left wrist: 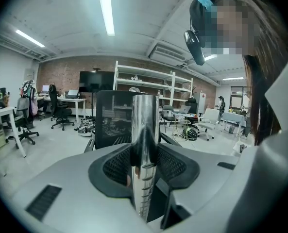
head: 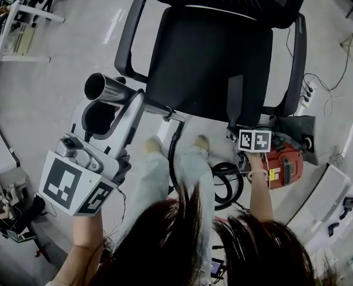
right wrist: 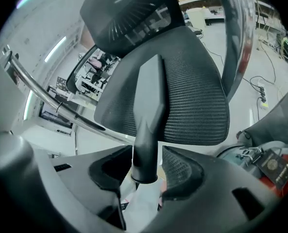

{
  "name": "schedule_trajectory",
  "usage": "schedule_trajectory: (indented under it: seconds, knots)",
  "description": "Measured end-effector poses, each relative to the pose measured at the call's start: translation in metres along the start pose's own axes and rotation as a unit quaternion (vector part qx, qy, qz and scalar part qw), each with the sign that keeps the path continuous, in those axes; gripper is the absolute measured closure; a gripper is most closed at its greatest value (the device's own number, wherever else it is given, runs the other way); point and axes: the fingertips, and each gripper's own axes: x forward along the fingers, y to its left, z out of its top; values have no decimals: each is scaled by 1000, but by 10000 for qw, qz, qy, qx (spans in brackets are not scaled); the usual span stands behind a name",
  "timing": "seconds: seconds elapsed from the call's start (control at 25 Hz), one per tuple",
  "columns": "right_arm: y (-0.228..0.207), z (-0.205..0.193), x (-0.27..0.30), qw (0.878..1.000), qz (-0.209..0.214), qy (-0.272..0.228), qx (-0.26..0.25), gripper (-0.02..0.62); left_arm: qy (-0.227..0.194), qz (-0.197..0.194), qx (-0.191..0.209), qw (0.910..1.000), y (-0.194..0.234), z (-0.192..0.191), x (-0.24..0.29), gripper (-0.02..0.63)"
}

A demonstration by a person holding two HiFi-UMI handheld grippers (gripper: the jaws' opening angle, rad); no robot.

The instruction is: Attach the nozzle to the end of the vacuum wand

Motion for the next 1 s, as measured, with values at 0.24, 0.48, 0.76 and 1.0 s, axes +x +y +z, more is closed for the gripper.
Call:
schedule_trajectory:
  seconds: [0.24, 0.48, 0.76, 1.0]
  knots:
    - [-2, -2, 13, 9996, 118, 268, 44, 411, -159, -117, -210, 9996, -4, 7, 5, 445]
    - [0, -4, 27, 9984, 203, 520, 122, 413, -123, -117, -238, 9996, 1, 6, 6, 446]
    - [6, -4, 32, 9975, 382, 562, 193, 413, 128, 12, -23, 9999, 11, -2, 3, 446]
    - [9, -5, 29, 9972, 395, 527, 345, 413, 80, -55, -76, 9999, 7, 1, 3, 446]
